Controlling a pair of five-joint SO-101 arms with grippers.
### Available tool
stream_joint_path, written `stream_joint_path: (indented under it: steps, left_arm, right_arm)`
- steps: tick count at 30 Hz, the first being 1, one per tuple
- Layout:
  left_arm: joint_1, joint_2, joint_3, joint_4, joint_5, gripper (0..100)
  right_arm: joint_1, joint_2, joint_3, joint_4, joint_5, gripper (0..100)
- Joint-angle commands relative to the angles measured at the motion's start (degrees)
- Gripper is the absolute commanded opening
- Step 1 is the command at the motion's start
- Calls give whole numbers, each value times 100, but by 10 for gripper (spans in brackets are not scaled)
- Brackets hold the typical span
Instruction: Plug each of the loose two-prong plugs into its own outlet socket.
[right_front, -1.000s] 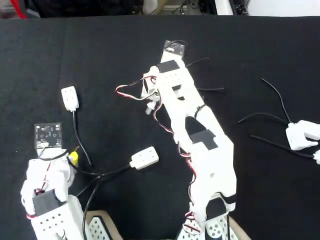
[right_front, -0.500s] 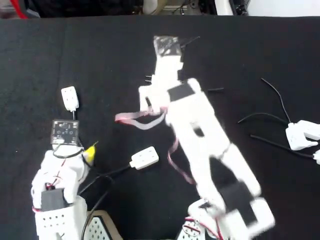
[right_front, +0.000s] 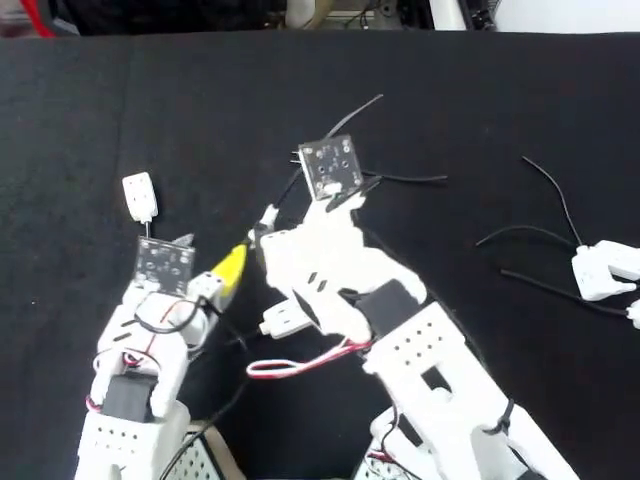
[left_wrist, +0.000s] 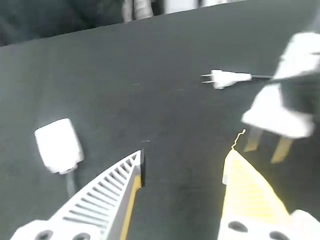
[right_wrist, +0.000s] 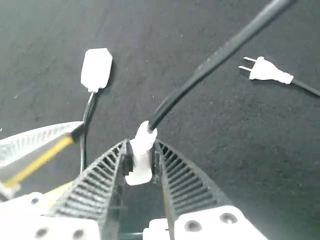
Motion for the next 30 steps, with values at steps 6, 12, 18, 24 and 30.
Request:
stream_joint_path:
  steps: [6, 12, 18, 24, 30]
  left_arm:
    - [576, -53, 57, -105, 35, 264]
    - [523, -53, 57, -316, 44, 263]
    - [505, -35, 110, -492, 53, 261]
    - [251, -44, 110, -519, 53, 261]
    - [207, -44, 110, -519, 53, 261]
  right_arm:
    - [-70, -163, -22, -132, -176, 12]
    - [-70, -163, 22, -88, -185, 12]
    - [-422, -180, -13, 308, -185, 12]
    - [-536, -189, -92, 686, -123, 12]
    - [-501, -154, -435, 1336, 70, 12]
